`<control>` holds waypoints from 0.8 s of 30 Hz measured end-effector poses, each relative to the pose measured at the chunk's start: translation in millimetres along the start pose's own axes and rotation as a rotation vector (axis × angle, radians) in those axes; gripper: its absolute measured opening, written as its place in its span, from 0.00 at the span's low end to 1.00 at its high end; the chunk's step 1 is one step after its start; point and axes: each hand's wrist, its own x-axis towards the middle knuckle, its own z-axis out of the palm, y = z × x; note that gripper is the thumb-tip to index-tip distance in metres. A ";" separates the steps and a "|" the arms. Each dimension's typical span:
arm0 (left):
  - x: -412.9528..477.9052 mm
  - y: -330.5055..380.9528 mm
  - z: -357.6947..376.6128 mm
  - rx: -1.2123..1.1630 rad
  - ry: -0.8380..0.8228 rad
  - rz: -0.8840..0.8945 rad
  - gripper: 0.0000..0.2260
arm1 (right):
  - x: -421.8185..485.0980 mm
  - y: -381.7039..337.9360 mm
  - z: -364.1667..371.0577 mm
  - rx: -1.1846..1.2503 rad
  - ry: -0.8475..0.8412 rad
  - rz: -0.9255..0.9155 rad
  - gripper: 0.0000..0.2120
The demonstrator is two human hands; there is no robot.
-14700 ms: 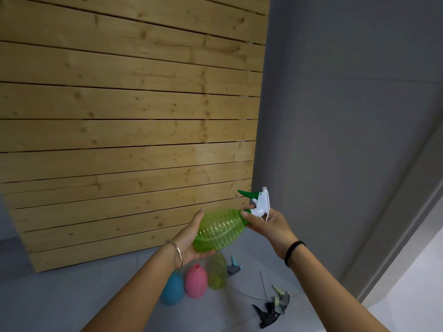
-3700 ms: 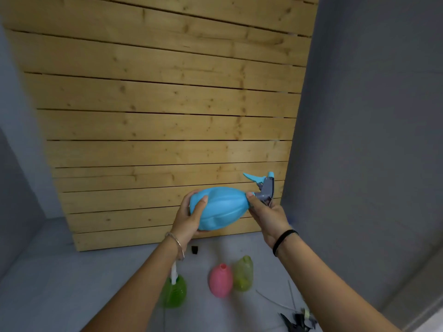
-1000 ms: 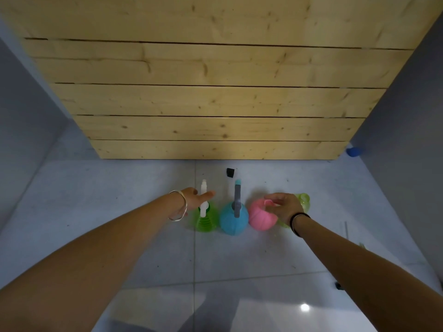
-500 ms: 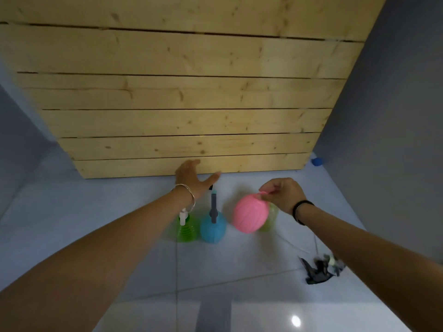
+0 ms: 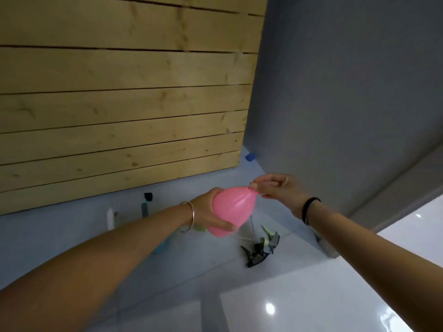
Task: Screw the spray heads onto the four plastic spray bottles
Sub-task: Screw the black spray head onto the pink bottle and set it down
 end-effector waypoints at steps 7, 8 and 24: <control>25.1 -22.8 43.5 0.083 -0.027 -0.075 0.43 | 7.6 89.6 -18.4 0.218 -0.030 0.253 0.12; 28.0 -28.4 47.7 0.075 -0.036 -0.081 0.42 | 8.7 109.6 -19.5 0.262 0.000 0.308 0.12; 70.2 -88.7 84.6 -0.006 -0.066 -0.177 0.42 | 28.3 295.9 31.2 0.234 0.504 0.785 0.28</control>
